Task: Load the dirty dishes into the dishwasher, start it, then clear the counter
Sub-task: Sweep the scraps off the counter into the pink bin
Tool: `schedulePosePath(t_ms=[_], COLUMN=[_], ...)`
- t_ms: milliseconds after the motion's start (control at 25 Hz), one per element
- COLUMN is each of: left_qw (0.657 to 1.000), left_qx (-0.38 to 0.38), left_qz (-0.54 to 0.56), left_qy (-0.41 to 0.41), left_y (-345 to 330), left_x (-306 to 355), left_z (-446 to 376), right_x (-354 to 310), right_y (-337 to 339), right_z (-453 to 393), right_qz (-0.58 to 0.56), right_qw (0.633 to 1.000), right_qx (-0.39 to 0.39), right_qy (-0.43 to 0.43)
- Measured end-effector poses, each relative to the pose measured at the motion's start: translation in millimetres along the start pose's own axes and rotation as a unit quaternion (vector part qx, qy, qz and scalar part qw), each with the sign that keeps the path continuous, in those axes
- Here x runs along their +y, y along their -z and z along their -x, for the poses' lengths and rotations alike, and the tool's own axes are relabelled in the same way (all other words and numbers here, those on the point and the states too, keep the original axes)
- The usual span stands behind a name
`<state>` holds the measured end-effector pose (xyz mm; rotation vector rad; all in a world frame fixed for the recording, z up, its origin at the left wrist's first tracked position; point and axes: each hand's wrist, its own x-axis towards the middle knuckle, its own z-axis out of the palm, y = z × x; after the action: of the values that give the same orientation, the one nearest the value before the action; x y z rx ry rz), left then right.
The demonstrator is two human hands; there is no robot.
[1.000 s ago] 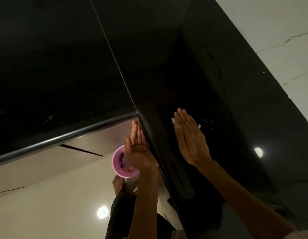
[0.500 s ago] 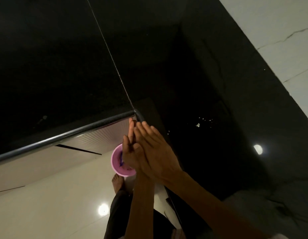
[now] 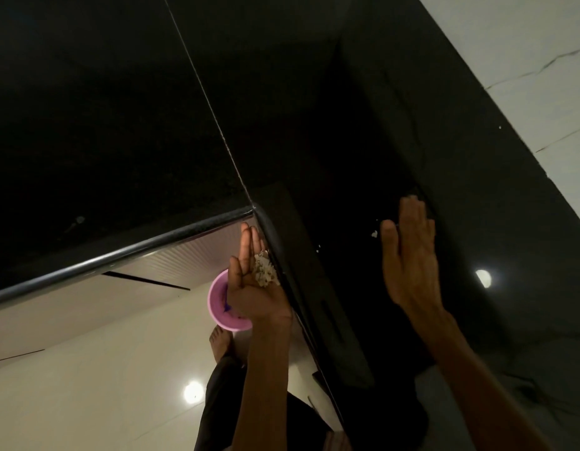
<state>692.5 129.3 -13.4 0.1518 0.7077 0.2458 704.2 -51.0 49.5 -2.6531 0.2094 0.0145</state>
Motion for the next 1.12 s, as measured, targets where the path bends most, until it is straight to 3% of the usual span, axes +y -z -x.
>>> schedulePosePath(t_ms=[80,160,320,440,520,600,640,720,760,840,920,960,1040,1120], left_qw=[1.000,0.999,0.998,0.989,0.996,1.000,1.000,1.000,1.000,1.000,0.999,0.999,0.999,1.000], left_qx=[-0.024,-0.043,-0.033,-0.116,-0.073,0.002,-0.005,-0.004,0.009,0.008,0.013,0.013,0.006,-0.019], left_qz=[-0.018,0.011,0.021,0.060,0.052,-0.025,-0.022,-0.018,-0.014,-0.029,-0.040,-0.025,-0.013,-0.017], left_qy=[0.002,0.002,0.042,0.074,-0.009,0.002,0.008,0.003,-0.008,-0.004,0.025,0.046,0.049,0.018], left_y=[5,-1,7,14,3,-10,-7,-3,-2,4,4,1,-1,-2], left_x=[1,0,0,-2,-2,-4,-3,2,3,0,1,3,5,3], left_z=[-1,2,-2,13,29,22,19,8,6,2,5,7,5,3], right_x=[21,16,-56,-92,-102,-88,-71,-38,-34,-47,-66,-75,-87,-94], right_y=[6,1,-50,-81,-78,-54,-42,-22,-23,-45,-63,-60,-44,-29], right_z=[-11,-13,32,55,55,40,31,23,26,47,63,56,23,-30], right_qz=[0.111,0.175,0.164,0.157,0.123,0.040,0.022,0.093,0.154,0.204,0.164,0.103,-0.074,-0.156], right_qw=[0.993,0.981,0.970,0.945,0.935,0.963,0.979,0.990,0.982,0.956,0.910,0.897,0.921,0.960], right_qx=[-0.027,-0.081,-0.121,-0.149,-0.140,-0.122,-0.115,-0.094,-0.096,-0.131,-0.180,-0.218,-0.251,-0.133], right_qy=[-0.036,-0.013,0.134,0.247,0.301,0.236,0.165,0.054,0.055,0.165,0.335,0.370,0.289,0.193])
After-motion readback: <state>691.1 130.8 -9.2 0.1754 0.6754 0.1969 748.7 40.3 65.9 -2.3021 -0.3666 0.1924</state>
